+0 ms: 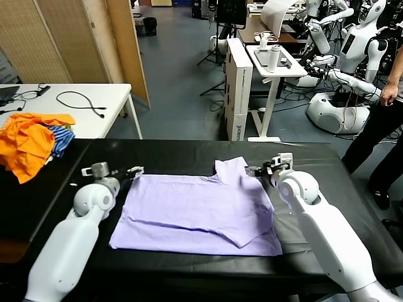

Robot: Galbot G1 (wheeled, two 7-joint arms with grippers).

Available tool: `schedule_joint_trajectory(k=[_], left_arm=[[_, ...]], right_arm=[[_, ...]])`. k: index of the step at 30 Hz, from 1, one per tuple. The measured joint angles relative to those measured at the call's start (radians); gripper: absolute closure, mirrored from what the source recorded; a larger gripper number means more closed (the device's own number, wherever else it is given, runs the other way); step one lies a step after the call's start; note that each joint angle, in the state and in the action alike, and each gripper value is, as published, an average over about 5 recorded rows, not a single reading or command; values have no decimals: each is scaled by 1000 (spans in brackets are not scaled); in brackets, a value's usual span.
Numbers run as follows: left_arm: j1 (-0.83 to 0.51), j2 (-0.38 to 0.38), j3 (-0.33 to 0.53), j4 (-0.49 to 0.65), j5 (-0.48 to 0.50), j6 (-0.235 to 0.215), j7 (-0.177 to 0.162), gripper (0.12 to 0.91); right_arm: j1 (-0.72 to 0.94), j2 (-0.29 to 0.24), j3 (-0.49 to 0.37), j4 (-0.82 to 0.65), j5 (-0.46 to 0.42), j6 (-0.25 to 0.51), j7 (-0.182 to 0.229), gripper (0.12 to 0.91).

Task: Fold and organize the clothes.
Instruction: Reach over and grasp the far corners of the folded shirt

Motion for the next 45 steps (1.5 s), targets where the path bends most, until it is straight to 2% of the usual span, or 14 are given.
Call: schedule_joint_trajectory(k=[7, 11, 15, 19, 22, 25, 27, 31, 34, 45], left_arm=[[24, 11, 6, -28, 1, 14, 0, 135], [34, 14, 9, -32, 5, 16, 2, 190], [38, 12, 12, -33, 9, 13, 5, 334], [43, 12, 14, -38, 9, 14, 6, 449], [49, 13, 15, -44, 9, 16, 7, 577], [50, 13, 16, -46, 8, 17, 8, 685], [51, 13, 17, -46, 8, 19, 9, 735], [51, 14, 17, -46, 6, 23, 14, 801], [51, 15, 17, -48, 4, 25, 18, 827], [50, 13, 18, -45, 5, 21, 20, 873]], right_arm=[[-2, 1, -9, -13, -9, 0, -7, 137], [3, 4, -16, -20, -11, 0, -10, 190], [7, 5, -21, -24, -11, 0, -10, 259], [9, 5, -23, -28, -11, 0, -11, 290], [11, 7, -25, -33, -11, 0, -13, 321], [11, 9, -26, -35, -12, 0, -15, 425], [11, 9, -27, -35, -12, 0, -16, 548], [12, 9, -27, -36, -12, 0, -18, 787], [12, 9, -27, -38, -12, 0, -19, 878], [7, 9, -14, -29, -21, 0, -27, 875]])
